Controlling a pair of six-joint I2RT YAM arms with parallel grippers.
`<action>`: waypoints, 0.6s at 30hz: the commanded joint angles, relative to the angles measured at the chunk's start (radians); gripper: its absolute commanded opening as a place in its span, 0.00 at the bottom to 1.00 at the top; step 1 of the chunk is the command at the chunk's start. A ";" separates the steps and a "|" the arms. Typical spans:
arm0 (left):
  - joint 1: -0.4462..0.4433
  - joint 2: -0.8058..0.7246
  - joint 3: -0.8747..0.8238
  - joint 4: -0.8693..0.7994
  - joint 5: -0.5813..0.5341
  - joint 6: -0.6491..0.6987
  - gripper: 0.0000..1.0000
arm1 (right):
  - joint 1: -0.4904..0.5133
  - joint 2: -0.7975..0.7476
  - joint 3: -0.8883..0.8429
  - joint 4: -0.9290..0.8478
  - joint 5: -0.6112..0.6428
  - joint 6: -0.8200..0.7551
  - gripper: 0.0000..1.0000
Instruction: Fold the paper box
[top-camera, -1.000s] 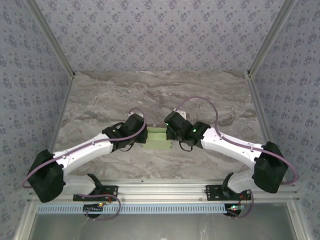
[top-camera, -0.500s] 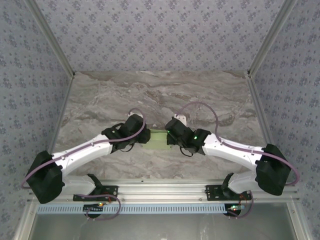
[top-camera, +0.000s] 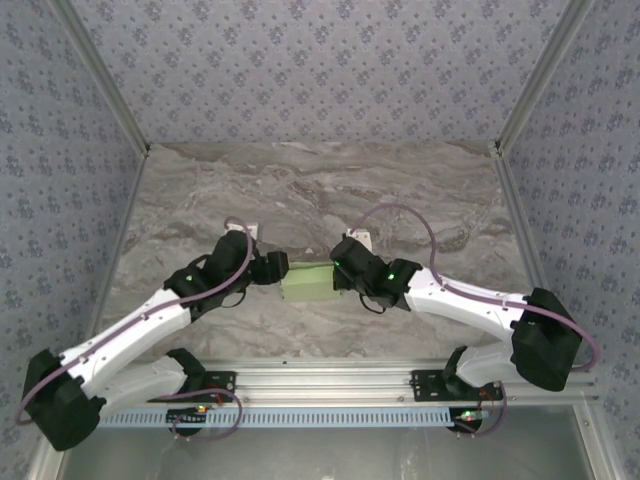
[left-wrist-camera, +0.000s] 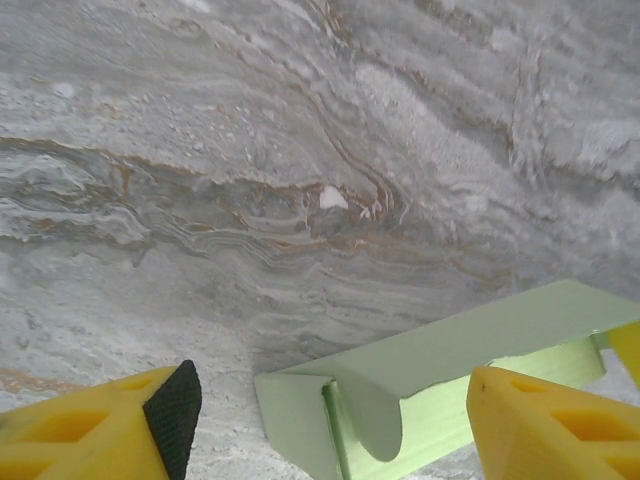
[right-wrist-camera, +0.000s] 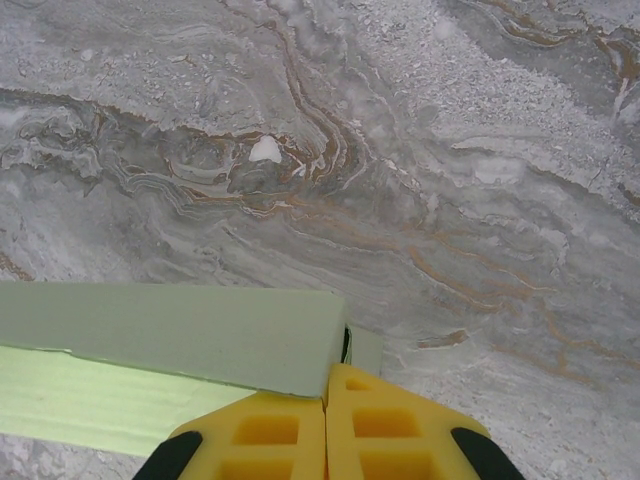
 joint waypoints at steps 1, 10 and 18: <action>0.019 -0.045 -0.054 0.027 0.051 0.024 0.76 | 0.009 0.027 -0.008 -0.035 0.008 -0.014 0.07; 0.033 -0.026 -0.136 0.173 0.136 0.066 0.88 | 0.008 0.053 0.018 -0.038 0.001 -0.048 0.07; 0.072 -0.017 -0.158 0.188 0.149 0.089 0.87 | 0.005 0.066 0.026 -0.036 -0.008 -0.047 0.07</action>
